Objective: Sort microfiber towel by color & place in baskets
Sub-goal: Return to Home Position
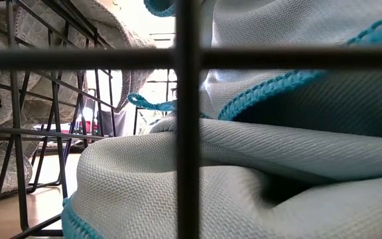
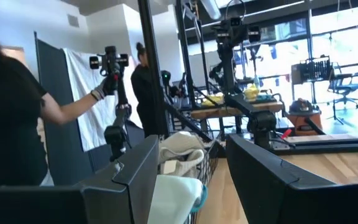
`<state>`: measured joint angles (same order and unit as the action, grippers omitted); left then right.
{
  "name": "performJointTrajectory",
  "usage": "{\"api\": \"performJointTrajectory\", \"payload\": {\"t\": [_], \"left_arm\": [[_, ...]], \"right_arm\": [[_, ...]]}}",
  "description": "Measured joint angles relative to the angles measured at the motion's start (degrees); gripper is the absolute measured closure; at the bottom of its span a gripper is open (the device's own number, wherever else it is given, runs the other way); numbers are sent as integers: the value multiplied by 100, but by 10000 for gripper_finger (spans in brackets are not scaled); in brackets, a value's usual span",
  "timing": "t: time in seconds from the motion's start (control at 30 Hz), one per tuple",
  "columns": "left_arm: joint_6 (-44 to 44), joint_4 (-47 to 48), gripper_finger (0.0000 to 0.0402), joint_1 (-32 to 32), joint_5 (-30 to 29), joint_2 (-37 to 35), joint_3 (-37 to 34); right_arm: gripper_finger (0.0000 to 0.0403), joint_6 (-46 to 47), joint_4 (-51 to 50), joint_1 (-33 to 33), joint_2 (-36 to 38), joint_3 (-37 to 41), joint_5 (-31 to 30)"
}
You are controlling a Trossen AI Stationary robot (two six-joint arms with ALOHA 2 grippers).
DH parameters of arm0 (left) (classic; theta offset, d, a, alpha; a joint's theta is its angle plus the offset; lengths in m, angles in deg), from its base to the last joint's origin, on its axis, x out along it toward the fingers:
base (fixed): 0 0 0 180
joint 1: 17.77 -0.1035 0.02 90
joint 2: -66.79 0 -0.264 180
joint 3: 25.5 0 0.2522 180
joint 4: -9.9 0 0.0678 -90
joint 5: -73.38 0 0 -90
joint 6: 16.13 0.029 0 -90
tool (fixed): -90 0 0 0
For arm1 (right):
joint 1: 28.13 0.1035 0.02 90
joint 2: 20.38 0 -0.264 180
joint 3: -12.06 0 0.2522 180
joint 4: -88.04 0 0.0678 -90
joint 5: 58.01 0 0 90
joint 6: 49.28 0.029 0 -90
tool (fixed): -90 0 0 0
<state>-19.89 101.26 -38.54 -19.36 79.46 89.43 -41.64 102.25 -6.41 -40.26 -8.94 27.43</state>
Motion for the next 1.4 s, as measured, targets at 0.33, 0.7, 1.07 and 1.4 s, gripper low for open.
{"api": "performJointTrajectory", "payload": {"t": [0.33,0.7,1.07,1.4], "left_arm": [[-86,2,402,0,-3,0,0],[-130,13,402,2,-31,0,0],[-279,217,402,2,-17,0,0],[-450,350,402,0,11,0,2]], "right_arm": [[220,-16,963,0,-7,646,-2],[220,47,1101,0,77,650,-177],[220,-109,960,0,710,654,-104],[220,-120,852,0,1259,657,-103]]}}
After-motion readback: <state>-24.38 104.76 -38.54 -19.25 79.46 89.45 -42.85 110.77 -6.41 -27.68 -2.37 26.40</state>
